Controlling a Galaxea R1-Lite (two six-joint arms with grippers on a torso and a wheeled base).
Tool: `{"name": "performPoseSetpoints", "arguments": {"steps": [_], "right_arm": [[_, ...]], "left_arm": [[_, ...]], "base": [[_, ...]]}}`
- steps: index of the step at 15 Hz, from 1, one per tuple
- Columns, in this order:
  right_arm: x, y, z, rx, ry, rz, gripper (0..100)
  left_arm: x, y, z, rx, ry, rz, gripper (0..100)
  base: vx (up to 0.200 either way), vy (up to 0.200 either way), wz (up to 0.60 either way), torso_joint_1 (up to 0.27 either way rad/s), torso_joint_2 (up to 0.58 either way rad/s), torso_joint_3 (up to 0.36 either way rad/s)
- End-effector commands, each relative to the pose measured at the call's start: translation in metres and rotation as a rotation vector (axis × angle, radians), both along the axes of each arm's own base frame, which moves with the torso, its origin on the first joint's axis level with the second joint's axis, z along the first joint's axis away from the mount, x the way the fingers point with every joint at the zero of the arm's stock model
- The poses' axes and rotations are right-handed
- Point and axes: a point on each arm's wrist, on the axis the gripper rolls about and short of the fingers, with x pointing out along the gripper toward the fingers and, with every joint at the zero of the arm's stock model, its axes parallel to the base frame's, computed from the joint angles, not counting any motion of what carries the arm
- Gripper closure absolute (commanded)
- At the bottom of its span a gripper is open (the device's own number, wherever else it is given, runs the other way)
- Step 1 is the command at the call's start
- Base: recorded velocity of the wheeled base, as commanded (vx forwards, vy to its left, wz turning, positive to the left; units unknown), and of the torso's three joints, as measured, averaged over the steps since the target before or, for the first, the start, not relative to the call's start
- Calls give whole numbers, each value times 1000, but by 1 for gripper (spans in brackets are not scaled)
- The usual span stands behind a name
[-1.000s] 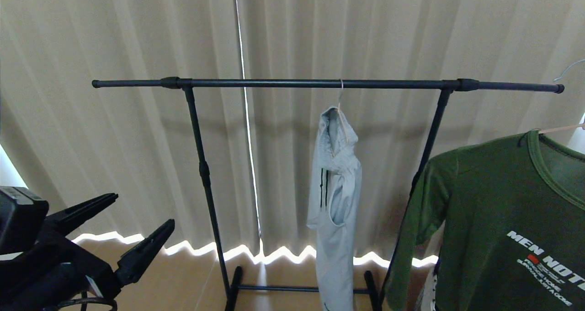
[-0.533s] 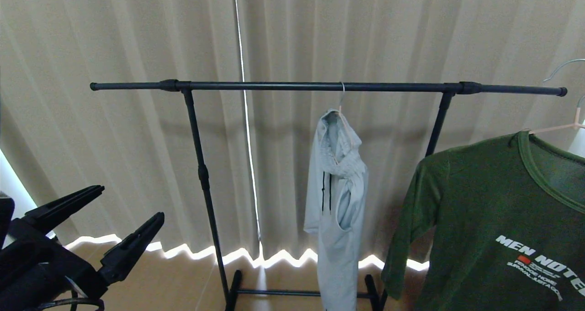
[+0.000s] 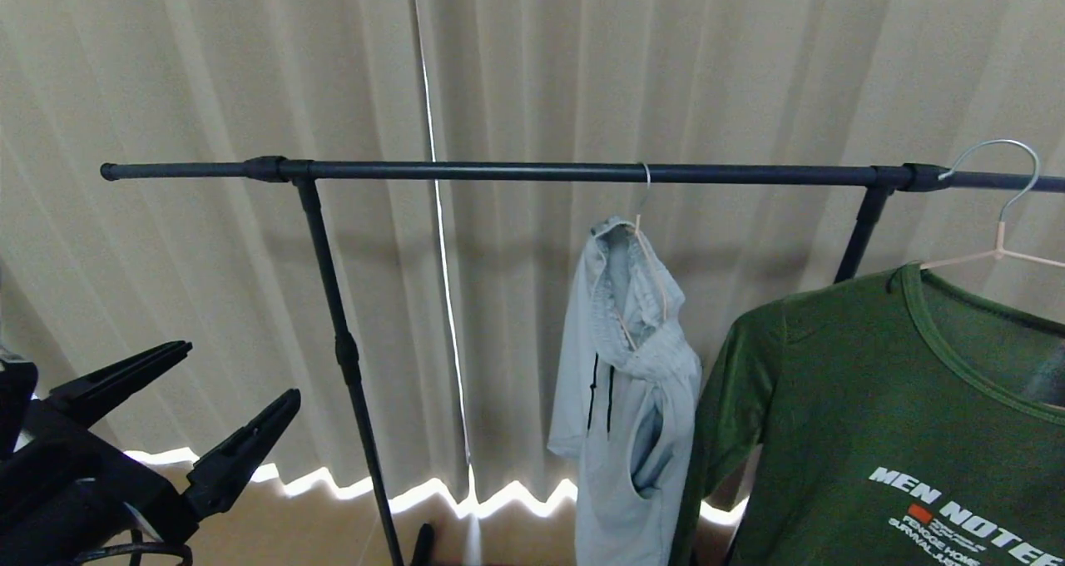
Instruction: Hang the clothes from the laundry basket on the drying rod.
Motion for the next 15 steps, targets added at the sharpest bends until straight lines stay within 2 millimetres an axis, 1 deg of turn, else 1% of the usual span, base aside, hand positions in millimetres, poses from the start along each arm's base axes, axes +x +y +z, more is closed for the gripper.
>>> {"name": "performPoseSetpoints", "arguments": {"steps": [1, 5, 8, 11, 15], "right_arm": [[7, 8, -3, -8, 21, 18, 100], [24, 15, -8, -14, 58, 31, 100], [36, 19, -9, -25, 51, 17, 100], [46, 27, -12, -41, 47, 4, 100], [47, 38, -15, -53, 65, 33, 100]], "left_arm": [[0, 0, 0, 1, 2, 2, 0], [0, 0, -1, 1, 4, 2, 0], [0, 0, -1, 6, 2, 2, 0], [-5, 2, -1, 2, -11, 0, 0], [-5, 2, -1, 2, -11, 0, 0]], "base": [[200, 0, 0, 2, 2, 2], [200, 0, 0, -1, 2, 0], [200, 0, 0, 4, 7, 4], [0, 0, 0, 0, 0, 0], [0, 0, 0, 0, 0, 0]]}}
